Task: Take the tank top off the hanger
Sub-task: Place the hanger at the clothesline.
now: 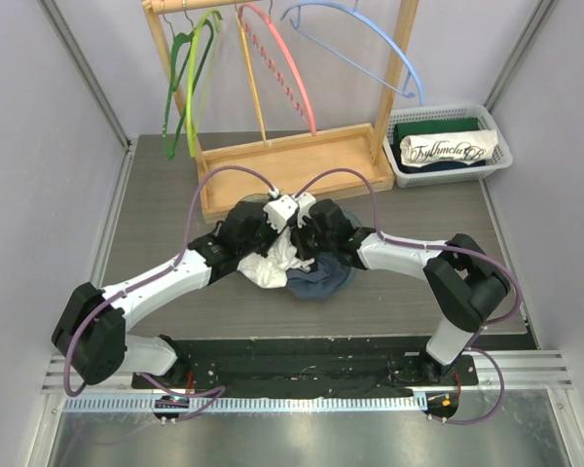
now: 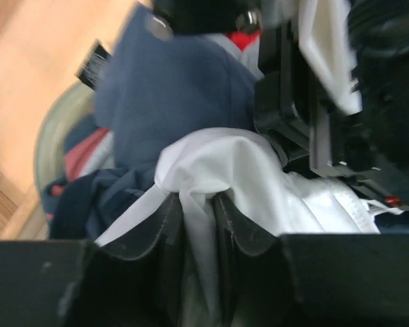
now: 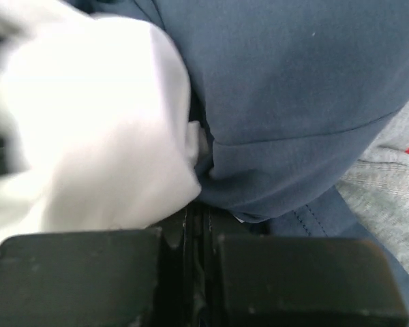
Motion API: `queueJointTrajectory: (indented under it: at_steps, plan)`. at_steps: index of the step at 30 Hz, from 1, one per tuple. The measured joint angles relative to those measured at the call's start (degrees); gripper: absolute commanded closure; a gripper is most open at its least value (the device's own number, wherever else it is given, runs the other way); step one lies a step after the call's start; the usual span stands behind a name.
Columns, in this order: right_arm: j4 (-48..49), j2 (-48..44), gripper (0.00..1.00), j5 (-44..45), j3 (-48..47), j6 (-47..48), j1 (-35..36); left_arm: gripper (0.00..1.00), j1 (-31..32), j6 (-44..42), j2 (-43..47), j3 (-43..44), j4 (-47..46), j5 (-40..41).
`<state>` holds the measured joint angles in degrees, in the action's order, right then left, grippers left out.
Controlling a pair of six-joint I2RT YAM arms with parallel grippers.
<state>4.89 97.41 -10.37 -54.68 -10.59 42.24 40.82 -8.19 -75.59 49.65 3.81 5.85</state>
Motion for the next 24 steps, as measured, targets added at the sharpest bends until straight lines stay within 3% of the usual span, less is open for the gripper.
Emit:
queueJointTrajectory:
  at_steps: [5, 9, 13, 16, 18, 19, 20, 24]
  plan:
    - [2.5, -0.1, 0.95, -0.3, 0.5, -0.1, 1.9, 0.82, -1.5, -1.7, -2.1, -2.7, 4.3, -2.5]
    - [3.1, -2.0, 0.91, -1.5, 2.7, -0.3, 2.3, 0.66, -1.9, -1.6, -0.3, -5.7, 4.8, -5.8]
    - [2.0, -4.5, 0.91, -2.4, 4.6, -0.6, 2.9, 0.65, -1.7, -1.0, 2.6, -8.7, 4.1, -8.6]
    - [0.3, -6.3, 0.87, -3.4, 5.6, -1.0, 3.2, 0.58, -0.9, -0.7, 4.6, -10.8, 3.0, -9.6]
    - [-1.0, -7.1, 0.78, -4.2, 5.9, -1.3, 3.3, 0.29, -0.3, -0.7, 5.7, -11.7, 2.8, -10.5]
    - [-1.7, -7.3, 0.63, -4.7, 5.9, -1.4, 3.3, 0.16, -0.2, -0.7, 6.1, -11.9, 2.9, -11.1]
    - [-2.1, -7.4, 0.55, -4.8, 5.8, -1.6, 3.4, 0.01, 0.0, -0.5, 6.3, -12.0, 3.1, -11.7]
    - [-5.1, -7.8, 0.41, -4.9, 4.1, -1.6, 3.8, 0.01, 0.2, 0.6, 6.4, -10.7, 4.9, -13.0]
